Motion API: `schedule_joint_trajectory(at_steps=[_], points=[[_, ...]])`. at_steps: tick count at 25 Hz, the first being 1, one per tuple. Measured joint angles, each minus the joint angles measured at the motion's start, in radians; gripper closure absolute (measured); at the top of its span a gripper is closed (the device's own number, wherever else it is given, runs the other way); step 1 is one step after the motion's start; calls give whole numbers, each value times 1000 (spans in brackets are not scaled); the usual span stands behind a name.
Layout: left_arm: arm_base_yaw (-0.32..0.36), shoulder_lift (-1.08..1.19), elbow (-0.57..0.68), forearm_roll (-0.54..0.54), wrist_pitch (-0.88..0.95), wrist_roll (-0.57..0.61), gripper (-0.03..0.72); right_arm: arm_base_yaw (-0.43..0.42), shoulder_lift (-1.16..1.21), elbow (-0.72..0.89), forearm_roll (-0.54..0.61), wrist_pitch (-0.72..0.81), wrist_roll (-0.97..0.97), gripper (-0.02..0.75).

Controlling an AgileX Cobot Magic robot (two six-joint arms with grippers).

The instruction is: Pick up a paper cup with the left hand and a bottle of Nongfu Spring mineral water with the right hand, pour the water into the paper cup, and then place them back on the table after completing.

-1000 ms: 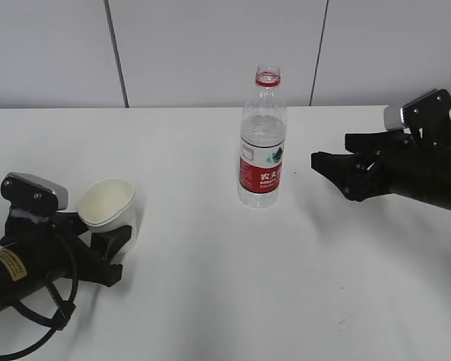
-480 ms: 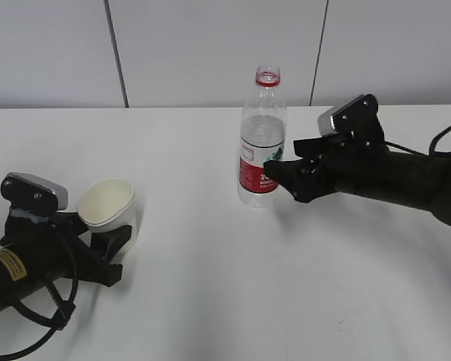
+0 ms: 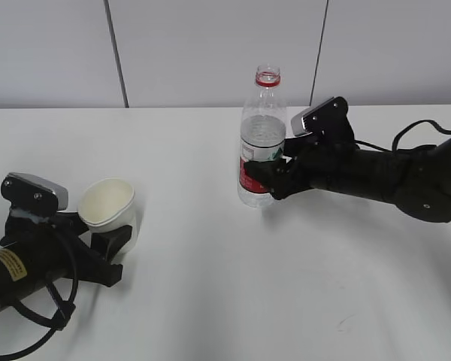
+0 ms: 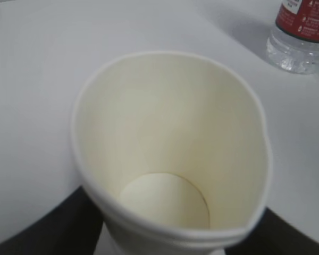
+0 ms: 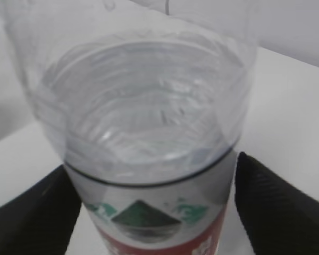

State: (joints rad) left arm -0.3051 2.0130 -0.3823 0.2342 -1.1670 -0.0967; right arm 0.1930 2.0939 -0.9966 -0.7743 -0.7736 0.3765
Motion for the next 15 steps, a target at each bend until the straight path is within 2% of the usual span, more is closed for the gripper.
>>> schedule_joint_trajectory(at_steps=[5,11,15], points=[[0,0,0,1,0,0,282,6,18,-27,-2,0,0,83],[0,0,0,8,0,-41,282,6,22,-28,-2,-36,0,209],[0,0,0,18,0,-44,282,6,22,-28,-2,-38,0,246]])
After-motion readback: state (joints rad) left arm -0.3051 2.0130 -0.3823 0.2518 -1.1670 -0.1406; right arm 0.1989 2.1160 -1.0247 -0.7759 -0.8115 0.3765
